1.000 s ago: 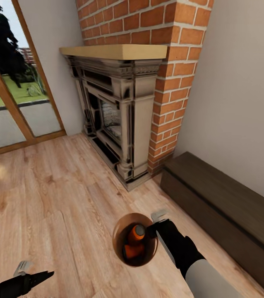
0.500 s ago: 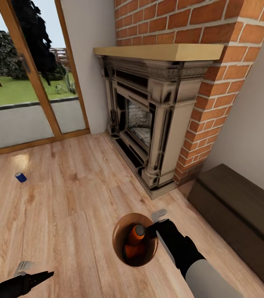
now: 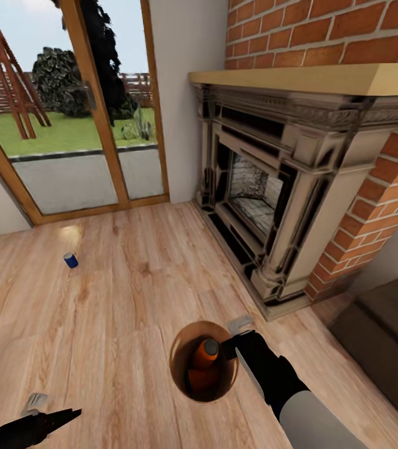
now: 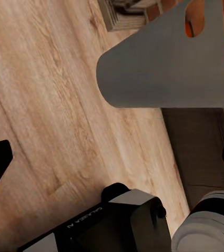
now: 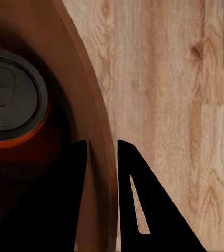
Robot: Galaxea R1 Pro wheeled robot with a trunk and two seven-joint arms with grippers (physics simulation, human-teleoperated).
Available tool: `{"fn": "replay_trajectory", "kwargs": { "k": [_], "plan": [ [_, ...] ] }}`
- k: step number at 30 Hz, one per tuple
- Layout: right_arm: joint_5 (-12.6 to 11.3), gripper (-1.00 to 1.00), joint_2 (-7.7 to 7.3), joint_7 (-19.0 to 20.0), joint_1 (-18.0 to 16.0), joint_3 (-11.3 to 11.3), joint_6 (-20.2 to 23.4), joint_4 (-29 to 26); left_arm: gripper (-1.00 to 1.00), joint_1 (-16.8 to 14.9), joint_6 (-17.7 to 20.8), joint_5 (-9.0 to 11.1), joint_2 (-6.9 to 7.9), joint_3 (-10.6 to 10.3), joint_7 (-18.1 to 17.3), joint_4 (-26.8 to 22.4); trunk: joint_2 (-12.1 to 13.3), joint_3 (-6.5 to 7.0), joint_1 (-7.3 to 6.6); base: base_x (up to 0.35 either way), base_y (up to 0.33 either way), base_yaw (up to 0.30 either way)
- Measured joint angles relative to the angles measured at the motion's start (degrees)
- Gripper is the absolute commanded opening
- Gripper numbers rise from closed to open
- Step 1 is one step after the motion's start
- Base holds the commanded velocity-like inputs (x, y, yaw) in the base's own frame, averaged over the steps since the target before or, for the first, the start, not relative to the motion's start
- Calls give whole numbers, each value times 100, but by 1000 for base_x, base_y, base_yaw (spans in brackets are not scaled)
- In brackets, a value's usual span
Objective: Put the three can of soda from the living room inside the tash can in the kitchen.
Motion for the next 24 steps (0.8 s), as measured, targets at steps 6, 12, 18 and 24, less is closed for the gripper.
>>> {"fn": "replay_trajectory", "kwargs": {
  "k": [6,12,18,24],
  "plan": [
    [-1,-100,0,1,0,0,0,0,100,1,0,0,2,0,-3,-1,0,0,0,273,263,285],
    [1,-100,0,1,0,0,0,6,100,1,0,1,2,0,-4,0,0,0,0,271,264,285],
    [0,-100,0,-1,0,0,0,9,100,-1,0,0,2,0,-3,0,0,0,0,271,264,285],
    [-2,-100,0,0,0,0,0,9,100,-1,0,1,0,0,-3,0,0,0,0,271,264,285]
  ]
}}
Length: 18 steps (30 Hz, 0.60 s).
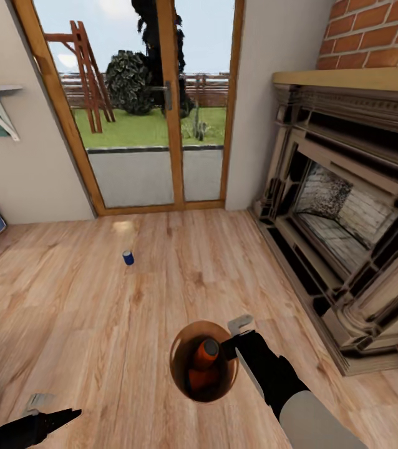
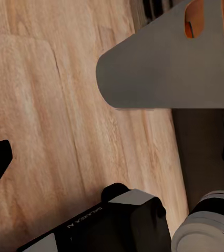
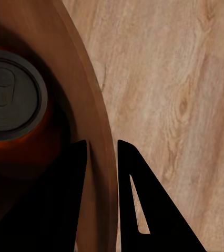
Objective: Put the three can of soda from the living room inside the tash can in the kitchen.
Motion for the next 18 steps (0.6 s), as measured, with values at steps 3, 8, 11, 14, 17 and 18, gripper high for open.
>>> {"fn": "replay_trajectory", "kwargs": {
  "k": [3,8,11,14,17,18],
  "plan": [
    [1,-100,0,1,0,0,0,0,100,1,0,-1,1,0,-1,0,0,0,0,272,264,285],
    [-20,-100,0,-1,0,1,-1,0,100,2,0,0,2,0,3,-1,0,0,0,295,223,285],
    [-40,-100,1,0,0,1,-2,0,100,2,0,-2,2,0,3,-6,0,0,0,336,67,253],
    [-18,-100,0,1,0,0,-6,0,100,2,0,0,1,0,6,-8,0,0,0,344,24,108],
    [-6,-100,0,2,0,0,-8,0,100,3,0,-2,4,0,3,-8,0,0,0,347,7,31],
    [-6,-100,0,2,0,0,-8,0,100,4,0,-2,6,0,3,-9,0,0,0,348,3,15]
  ]
}}
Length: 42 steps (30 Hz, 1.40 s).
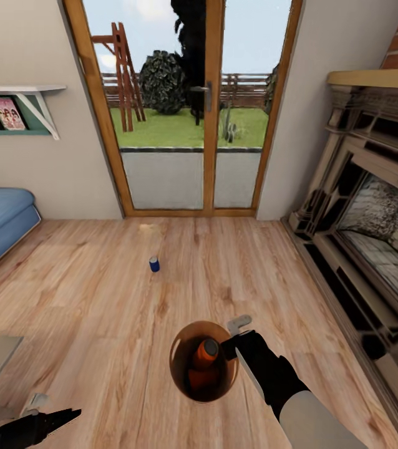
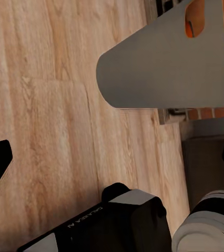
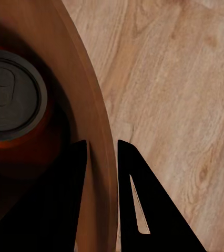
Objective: Put the three can of soda from the living room inside the tash can in the kitchen.
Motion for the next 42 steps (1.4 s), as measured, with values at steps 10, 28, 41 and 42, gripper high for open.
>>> {"fn": "replay_trajectory", "kwargs": {
  "k": [10,28,41,42],
  "plan": [
    [4,-100,0,0,0,-3,0,0,100,-1,0,0,0,0,-2,0,0,0,0,349,1,3],
    [2,-100,0,0,0,-3,0,0,100,-2,0,0,-1,0,-4,0,0,0,0,349,0,0],
    [1,-100,0,0,0,-2,0,0,100,0,0,0,-1,0,-4,0,0,0,0,349,0,0],
    [0,-100,0,0,0,-1,0,0,100,1,0,0,-2,0,-4,0,0,0,0,349,0,0]
  ]
}}
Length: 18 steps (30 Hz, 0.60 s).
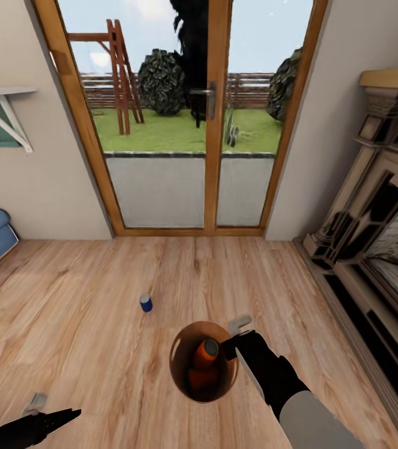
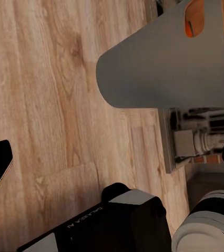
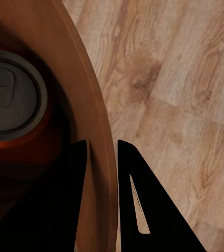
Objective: Put the three can of soda from the living room inside the tash can in the kitchen.
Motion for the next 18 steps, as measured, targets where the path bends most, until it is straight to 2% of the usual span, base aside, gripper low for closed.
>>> {"fn": "replay_trajectory", "kwargs": {
  "k": [18],
  "plan": [
    [-5,-100,0,-3,0,0,46,-23,100,-2,0,0,3,0,0,0,0,0,0,349,0,0]
  ]
}}
